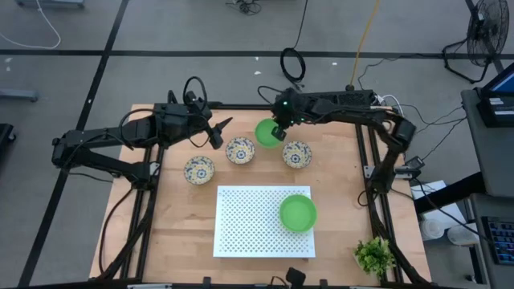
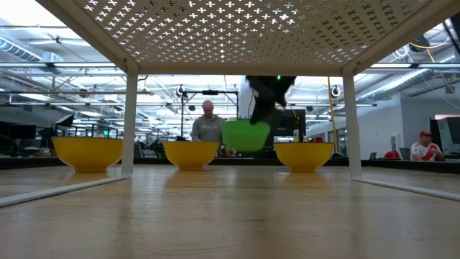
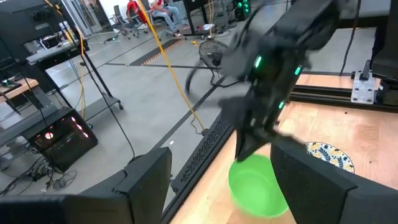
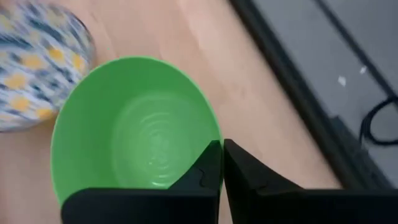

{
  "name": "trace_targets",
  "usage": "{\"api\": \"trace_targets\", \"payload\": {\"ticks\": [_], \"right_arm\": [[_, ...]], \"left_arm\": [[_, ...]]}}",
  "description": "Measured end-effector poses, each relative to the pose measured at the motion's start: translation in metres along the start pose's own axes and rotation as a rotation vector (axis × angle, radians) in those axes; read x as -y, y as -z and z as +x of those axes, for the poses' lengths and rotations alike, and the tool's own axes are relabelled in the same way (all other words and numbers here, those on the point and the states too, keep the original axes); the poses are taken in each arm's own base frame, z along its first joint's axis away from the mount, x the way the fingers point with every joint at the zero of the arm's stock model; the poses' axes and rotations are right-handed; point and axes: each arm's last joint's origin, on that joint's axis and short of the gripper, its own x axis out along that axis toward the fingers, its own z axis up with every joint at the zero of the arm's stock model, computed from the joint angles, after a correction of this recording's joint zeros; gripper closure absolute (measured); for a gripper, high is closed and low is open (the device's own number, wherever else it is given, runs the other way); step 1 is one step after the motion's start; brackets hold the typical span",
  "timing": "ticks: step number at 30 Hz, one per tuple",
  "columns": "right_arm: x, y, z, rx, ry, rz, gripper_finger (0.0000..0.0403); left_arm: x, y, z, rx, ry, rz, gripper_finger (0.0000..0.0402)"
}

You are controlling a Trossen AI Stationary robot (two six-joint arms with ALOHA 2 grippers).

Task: Pick & Place Mini bowls
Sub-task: Stack the green bowl on top of the green bowl on the shelf

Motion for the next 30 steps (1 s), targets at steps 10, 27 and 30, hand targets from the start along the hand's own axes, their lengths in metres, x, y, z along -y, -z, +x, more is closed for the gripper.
{"api": "trace_targets", "payload": {"ticks": [10, 27, 30], "right_arm": [[-0.044, -0.024, -0.132, 0.274, -0.089, -0.023, 0.0402], [-0.174, 0.058, -0.287, 0.223, -0.552, -0.038, 0.0403], [-0.201, 0.071, -0.281, 0.187, -0.500, -0.131, 0.0403]], "left_arm": [[0.000, 0.000, 0.000, 0.001, 0.001, 0.002, 0.0128], [0.000, 0.000, 0.000, 0.001, 0.002, 0.010, 0.0128], [0.000, 0.000, 0.000, 0.001, 0.002, 0.010, 0.0128]]}}
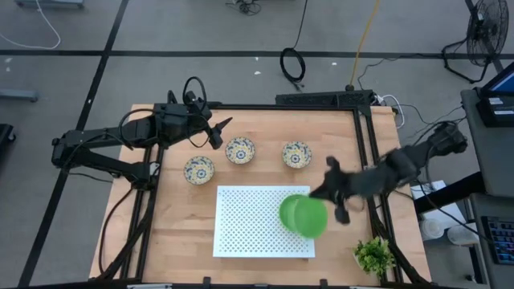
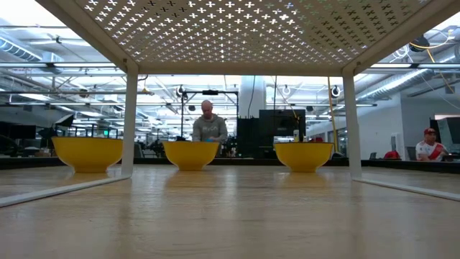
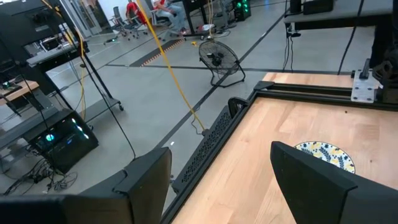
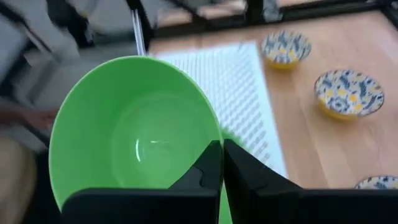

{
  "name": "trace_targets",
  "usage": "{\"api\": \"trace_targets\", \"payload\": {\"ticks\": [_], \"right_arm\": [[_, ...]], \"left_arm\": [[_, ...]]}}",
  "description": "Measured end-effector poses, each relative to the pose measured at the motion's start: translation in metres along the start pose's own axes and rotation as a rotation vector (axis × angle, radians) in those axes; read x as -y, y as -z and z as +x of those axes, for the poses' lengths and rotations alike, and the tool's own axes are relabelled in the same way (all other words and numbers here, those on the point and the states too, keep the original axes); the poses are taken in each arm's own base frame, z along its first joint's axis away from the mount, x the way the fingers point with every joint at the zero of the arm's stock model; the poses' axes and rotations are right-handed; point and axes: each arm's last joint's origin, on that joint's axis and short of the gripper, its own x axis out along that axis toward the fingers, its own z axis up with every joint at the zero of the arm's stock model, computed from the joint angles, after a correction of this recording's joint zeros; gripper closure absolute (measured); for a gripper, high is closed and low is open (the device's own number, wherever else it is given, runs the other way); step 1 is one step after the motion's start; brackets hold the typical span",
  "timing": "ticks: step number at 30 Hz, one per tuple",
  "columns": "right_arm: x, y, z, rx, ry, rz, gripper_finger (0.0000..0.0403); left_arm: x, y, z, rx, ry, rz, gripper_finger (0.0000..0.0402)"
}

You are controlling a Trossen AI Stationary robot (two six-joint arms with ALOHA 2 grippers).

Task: Pick & Place Mini bowls
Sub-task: Stack the green bowl on top of the green bowl on the shelf

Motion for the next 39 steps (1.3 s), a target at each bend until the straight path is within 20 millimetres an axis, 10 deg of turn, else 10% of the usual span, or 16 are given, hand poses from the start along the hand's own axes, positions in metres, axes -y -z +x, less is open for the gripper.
{"api": "trace_targets", "payload": {"ticks": [11, 33, 39], "right_arm": [[-0.014, 0.013, 0.052, -0.149, 0.083, -0.092, 0.0403], [0.012, -0.023, 0.017, 0.110, 0.159, -0.092, 0.0403], [0.041, -0.025, 0.033, 0.025, 0.310, -0.082, 0.0403]], "left_arm": [[0.000, 0.000, 0.000, 0.000, 0.001, 0.000, 0.0128], [0.000, 0.000, 0.000, 0.000, 0.001, 0.001, 0.0128], [0.000, 0.000, 0.000, 0.000, 0.001, 0.001, 0.0128]]}}
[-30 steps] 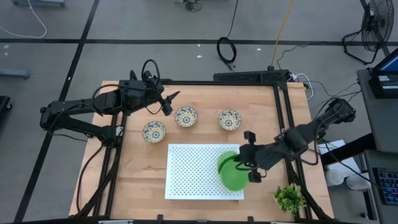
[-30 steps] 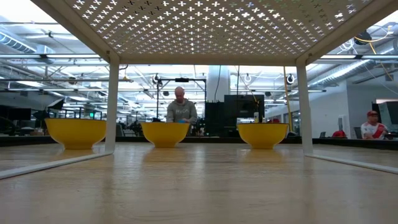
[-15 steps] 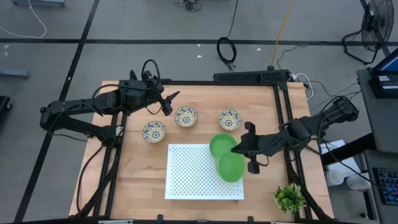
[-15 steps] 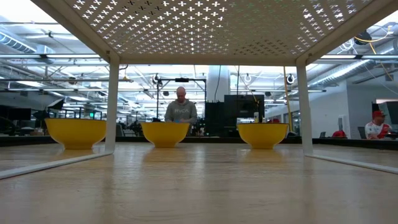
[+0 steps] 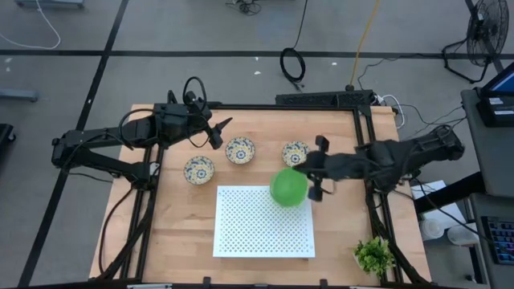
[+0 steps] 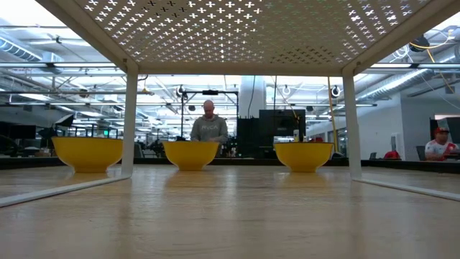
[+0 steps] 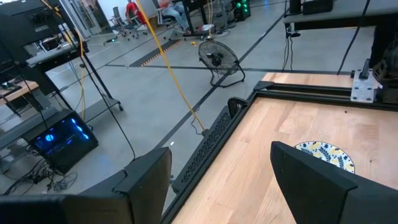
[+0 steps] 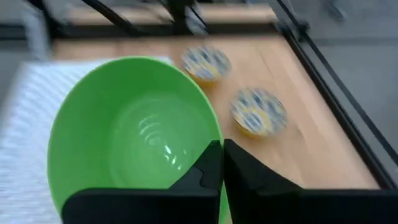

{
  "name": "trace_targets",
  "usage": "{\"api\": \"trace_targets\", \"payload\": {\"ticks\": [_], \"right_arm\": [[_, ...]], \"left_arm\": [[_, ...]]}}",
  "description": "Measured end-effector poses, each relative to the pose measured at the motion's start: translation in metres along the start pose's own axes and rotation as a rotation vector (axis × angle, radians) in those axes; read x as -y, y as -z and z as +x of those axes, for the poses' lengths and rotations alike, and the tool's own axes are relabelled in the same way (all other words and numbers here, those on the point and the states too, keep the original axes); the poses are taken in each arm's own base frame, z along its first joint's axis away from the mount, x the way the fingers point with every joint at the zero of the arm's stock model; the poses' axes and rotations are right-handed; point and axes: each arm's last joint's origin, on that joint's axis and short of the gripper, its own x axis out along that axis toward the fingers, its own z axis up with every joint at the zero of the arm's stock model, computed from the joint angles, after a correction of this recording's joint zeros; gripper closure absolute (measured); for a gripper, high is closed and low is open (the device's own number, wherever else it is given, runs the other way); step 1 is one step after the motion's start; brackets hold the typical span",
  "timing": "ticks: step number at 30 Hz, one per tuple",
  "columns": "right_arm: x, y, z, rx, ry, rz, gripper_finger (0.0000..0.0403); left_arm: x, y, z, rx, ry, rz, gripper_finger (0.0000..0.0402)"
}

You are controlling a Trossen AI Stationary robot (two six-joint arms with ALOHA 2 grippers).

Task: Pick & Place Mini bowls
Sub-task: Stack the green bowl on top of the green bowl on the shelf

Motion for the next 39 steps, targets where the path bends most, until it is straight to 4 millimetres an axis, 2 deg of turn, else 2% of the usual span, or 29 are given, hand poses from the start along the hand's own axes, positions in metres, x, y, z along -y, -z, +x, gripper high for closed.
{"api": "trace_targets", "payload": {"ticks": [3, 7, 12, 20, 32, 39], "right_arm": [[0.008, 0.004, 0.013, -0.074, 0.051, -0.004, 0.0403], [0.010, 0.006, 0.022, -0.135, -0.004, 0.017, 0.0403], [0.010, 0.010, 0.021, -0.184, -0.062, 0.051, 0.0403], [0.009, 0.024, 0.017, -0.362, -0.140, 0.093, 0.0403], [0.000, 0.025, 0.013, -0.392, -0.272, 0.108, 0.0403], [-0.002, 0.023, 0.015, -0.374, -0.286, 0.113, 0.0403]], "left_arm": [[0.000, 0.000, 0.000, 0.000, 0.000, 0.000, 0.0128], [0.000, 0.000, 0.000, 0.000, -0.001, 0.000, 0.0128], [0.000, 0.000, 0.000, 0.000, 0.000, 0.000, 0.0128], [0.000, 0.000, 0.000, -0.001, -0.001, 0.000, 0.0128], [0.000, 0.000, 0.000, 0.000, -0.001, 0.000, 0.0128], [0.000, 0.000, 0.000, -0.001, -0.001, 0.000, 0.0128]]}}
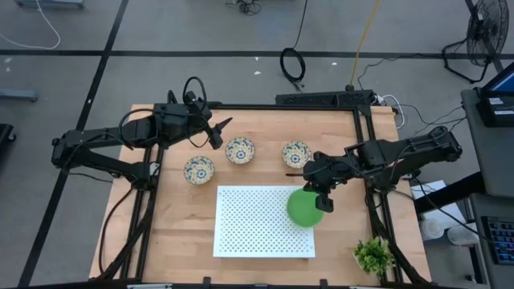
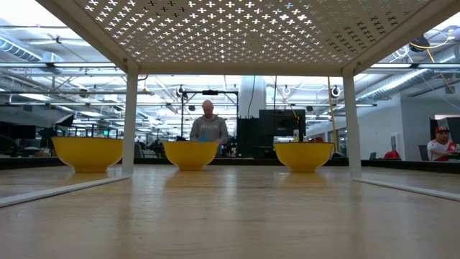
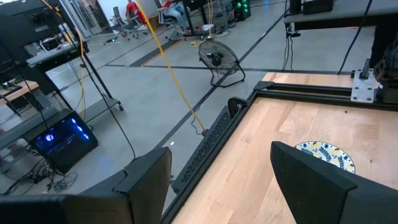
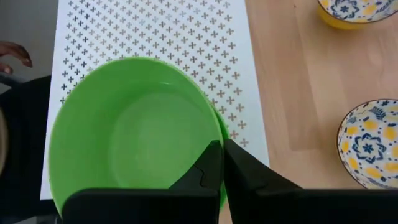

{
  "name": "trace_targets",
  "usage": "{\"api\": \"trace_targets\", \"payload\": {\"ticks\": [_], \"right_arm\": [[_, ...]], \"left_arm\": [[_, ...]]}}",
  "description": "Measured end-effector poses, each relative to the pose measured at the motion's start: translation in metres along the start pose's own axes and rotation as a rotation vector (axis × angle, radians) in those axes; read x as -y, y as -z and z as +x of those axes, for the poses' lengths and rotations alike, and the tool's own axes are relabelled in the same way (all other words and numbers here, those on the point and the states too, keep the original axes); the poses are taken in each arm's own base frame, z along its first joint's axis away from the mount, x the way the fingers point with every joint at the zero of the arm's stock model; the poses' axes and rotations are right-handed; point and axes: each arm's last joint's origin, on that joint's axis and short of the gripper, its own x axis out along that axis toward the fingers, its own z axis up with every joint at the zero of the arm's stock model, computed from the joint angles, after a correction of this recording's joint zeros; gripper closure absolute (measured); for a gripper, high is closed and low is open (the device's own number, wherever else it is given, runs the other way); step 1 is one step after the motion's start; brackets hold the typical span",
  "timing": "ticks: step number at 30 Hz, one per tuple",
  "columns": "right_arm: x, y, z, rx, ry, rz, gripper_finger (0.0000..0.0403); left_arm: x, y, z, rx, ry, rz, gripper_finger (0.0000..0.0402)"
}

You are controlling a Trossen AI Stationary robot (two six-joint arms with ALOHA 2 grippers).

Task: Pick & Place Mini bowls
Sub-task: Stack the green bowl on top of the green bowl on the shelf

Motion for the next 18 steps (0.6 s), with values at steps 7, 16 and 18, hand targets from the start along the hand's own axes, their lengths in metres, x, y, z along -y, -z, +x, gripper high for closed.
{"api": "trace_targets", "payload": {"ticks": [7, 16, 18], "right_arm": [[-0.001, -0.004, 0.015, -0.023, 0.010, -0.002, 0.0403], [-0.003, -0.010, 0.027, -0.009, 0.005, -0.006, 0.0403], [-0.003, -0.010, 0.027, -0.009, 0.005, -0.006, 0.0401]], "left_arm": [[0.000, 0.000, 0.000, 0.000, 0.000, 0.000, 0.0128], [0.000, 0.000, 0.000, 0.000, 0.000, 0.000, 0.0128], [0.000, 0.000, 0.000, 0.000, 0.000, 0.000, 0.0128]]}}
